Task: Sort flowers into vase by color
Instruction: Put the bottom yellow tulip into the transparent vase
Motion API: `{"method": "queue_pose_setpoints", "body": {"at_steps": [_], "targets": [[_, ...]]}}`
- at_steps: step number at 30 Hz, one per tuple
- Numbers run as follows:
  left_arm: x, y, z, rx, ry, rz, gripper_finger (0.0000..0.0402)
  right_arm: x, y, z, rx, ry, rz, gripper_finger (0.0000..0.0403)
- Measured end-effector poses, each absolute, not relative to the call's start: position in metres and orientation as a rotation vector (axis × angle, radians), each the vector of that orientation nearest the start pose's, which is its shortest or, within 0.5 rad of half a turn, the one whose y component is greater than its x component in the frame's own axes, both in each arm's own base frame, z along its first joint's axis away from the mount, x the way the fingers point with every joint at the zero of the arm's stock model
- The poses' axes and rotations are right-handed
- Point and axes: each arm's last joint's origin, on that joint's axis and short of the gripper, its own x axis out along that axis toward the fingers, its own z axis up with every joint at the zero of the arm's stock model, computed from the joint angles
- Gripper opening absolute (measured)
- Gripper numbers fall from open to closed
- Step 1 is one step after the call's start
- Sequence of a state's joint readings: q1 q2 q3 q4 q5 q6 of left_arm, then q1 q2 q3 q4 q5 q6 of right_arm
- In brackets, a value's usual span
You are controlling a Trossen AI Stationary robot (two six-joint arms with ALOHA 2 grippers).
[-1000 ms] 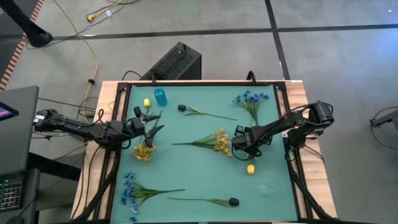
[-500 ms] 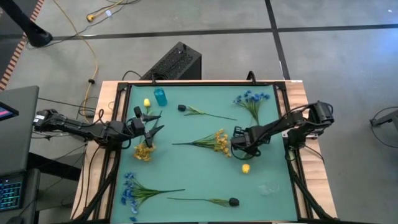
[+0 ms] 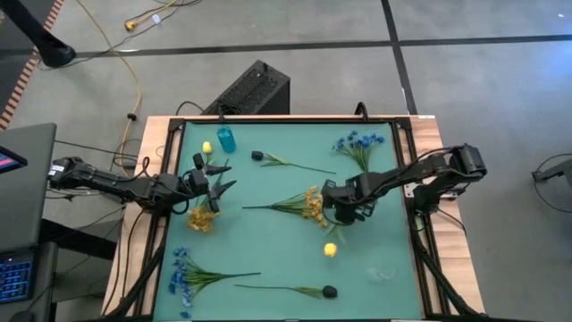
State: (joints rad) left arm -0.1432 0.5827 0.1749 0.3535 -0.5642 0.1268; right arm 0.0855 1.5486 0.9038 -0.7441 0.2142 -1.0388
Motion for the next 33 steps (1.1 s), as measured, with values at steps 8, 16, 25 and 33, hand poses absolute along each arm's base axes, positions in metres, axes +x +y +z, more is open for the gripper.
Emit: {"method": "queue_pose_setpoints", "body": {"at_steps": [8, 16, 25, 33], "targets": [[0.141, -0.005, 0.202, 0.143, 0.077, 0.417, 0.0199, 0.260, -0.015, 0.226, -0.438, 1.026, 0.511, 0.0016], [0.141, -0.005, 0.202, 0.128, 0.074, 0.418, 0.0199, 0.263, -0.053, 0.267, -0.217, 0.659, 0.300, 0.0016], [0.141, -0.005, 0.202, 0.099, 0.065, 0.416, 0.0199, 0.280, -0.072, 0.277, -0.133, 0.455, 0.245, 0.0016], [0.146, -0.006, 0.202, 0.070, 0.050, 0.372, 0.0199, 0.294, -0.077, 0.273, -0.135, 0.380, 0.237, 0.0016]]}}
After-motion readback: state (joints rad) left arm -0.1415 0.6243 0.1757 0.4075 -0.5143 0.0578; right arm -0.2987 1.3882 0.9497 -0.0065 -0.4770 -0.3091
